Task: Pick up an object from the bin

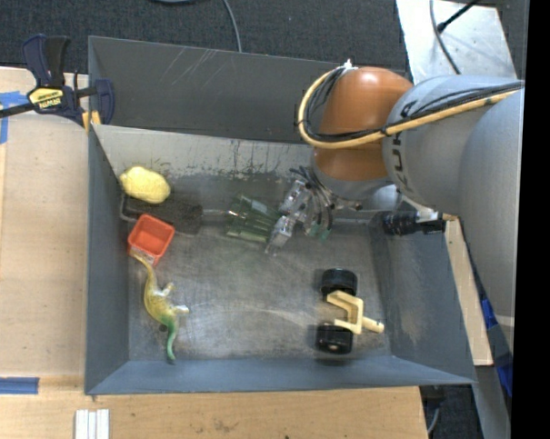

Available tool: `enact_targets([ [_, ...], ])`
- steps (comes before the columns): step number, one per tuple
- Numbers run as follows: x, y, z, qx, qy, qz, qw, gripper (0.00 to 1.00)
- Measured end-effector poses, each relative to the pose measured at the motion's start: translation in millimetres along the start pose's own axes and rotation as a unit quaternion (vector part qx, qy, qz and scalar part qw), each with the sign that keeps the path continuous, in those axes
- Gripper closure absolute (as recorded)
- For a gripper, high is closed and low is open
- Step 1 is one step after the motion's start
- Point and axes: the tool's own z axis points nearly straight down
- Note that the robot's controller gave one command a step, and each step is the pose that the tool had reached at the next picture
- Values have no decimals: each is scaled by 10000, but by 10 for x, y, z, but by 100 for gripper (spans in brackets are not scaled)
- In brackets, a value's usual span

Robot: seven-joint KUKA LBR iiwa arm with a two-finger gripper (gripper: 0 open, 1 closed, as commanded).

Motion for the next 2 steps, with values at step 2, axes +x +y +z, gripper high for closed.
enact_targets([
  [2,-13,80,-828,-2,-5,116,9999,100],
])
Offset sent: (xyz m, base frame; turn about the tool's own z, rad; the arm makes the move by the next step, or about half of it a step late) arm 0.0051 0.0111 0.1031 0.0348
